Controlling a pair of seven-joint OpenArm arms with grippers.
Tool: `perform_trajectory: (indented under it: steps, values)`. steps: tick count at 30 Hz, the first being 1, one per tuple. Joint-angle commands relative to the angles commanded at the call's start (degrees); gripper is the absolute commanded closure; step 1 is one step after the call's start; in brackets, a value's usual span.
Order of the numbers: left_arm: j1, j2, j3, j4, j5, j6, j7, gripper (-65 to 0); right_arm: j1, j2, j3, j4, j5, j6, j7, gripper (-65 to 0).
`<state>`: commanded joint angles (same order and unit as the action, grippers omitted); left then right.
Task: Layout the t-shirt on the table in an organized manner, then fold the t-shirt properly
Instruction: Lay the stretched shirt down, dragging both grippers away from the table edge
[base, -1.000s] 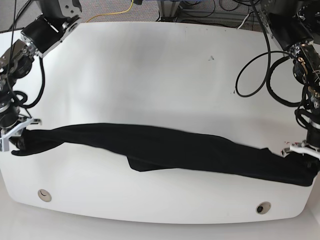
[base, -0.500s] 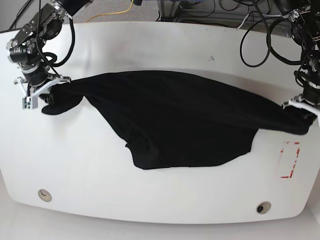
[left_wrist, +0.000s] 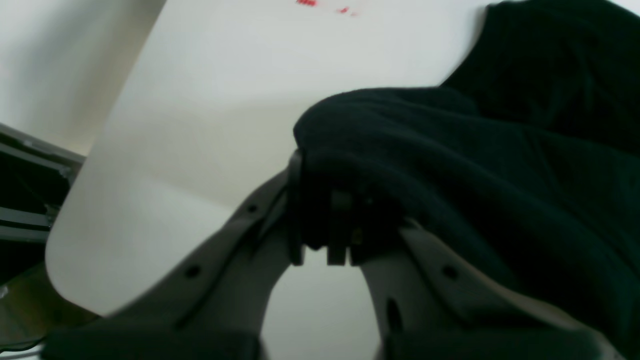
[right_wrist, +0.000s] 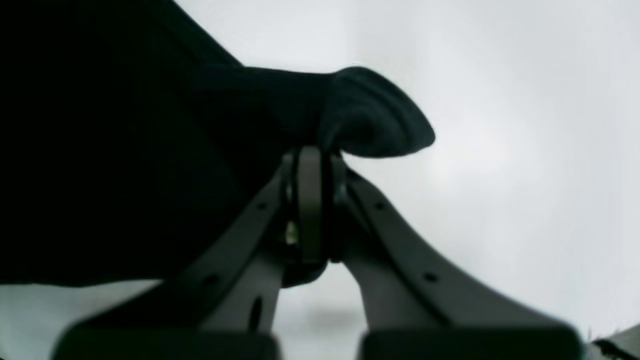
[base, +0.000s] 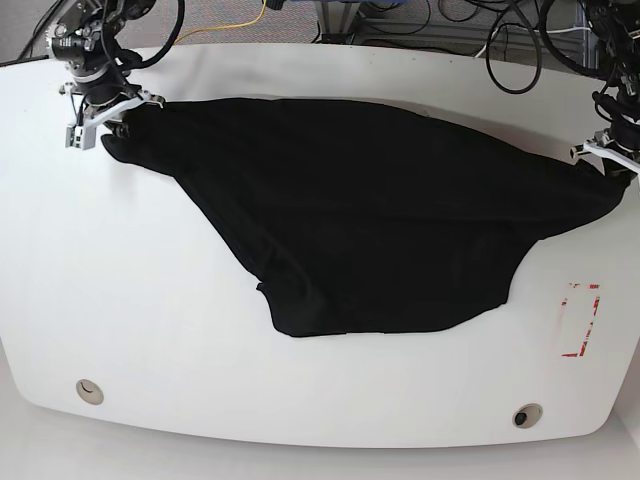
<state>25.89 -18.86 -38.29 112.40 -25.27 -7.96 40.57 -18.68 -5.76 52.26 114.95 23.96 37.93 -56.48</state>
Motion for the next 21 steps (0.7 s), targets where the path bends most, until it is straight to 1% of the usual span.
perform_trajectory:
  steps: [10,12,14,17,18,19,20,21]
  values:
    - [3.9,0.0,-0.3,0.0,0.0,0.0,0.0,0.0,-3.0,-0.3,0.0,-0.1,-0.1,-0.35,0.1,-0.2]
    - [4.3,0.0,-0.3,0.0,0.0,0.0,0.0,0.0,-3.3,-0.3,0.1,-0.1,-0.2,-0.44,0.1,-1.0]
    - [5.0,0.0,-0.4,0.0,0.0,0.0,0.0,0.0,-4.0,-0.3,0.1,-0.1,-0.2,-0.53,0.1,-5.2]
    - [6.4,0.0,-1.1,0.0,0.0,0.0,0.0,0.0,-4.3,-0.3,0.1,-0.1,-0.2,-0.62,0.1,-17.6]
    - [6.7,0.0,-1.3,0.0,0.0,0.0,0.0,0.0,-4.5,-0.3,0.2,-0.2,-0.2,-0.62,0.1,-22.4]
    - [6.9,0.0,-1.6,0.0,0.0,0.0,0.0,0.0,-5.0,-0.3,0.2,-0.2,-0.2,-0.62,0.1,-29.0]
    - [7.2,0.0,-1.8,0.0,0.0,0.0,0.0,0.0,-5.3,-0.3,0.2,-0.2,-0.2,-0.62,0.1,-33.5]
    - [7.6,0.0,-1.8,0.0,0.0,0.0,0.0,0.0,-5.5,-0.3,0.2,-0.2,-0.2,-0.62,0.1,-39.6]
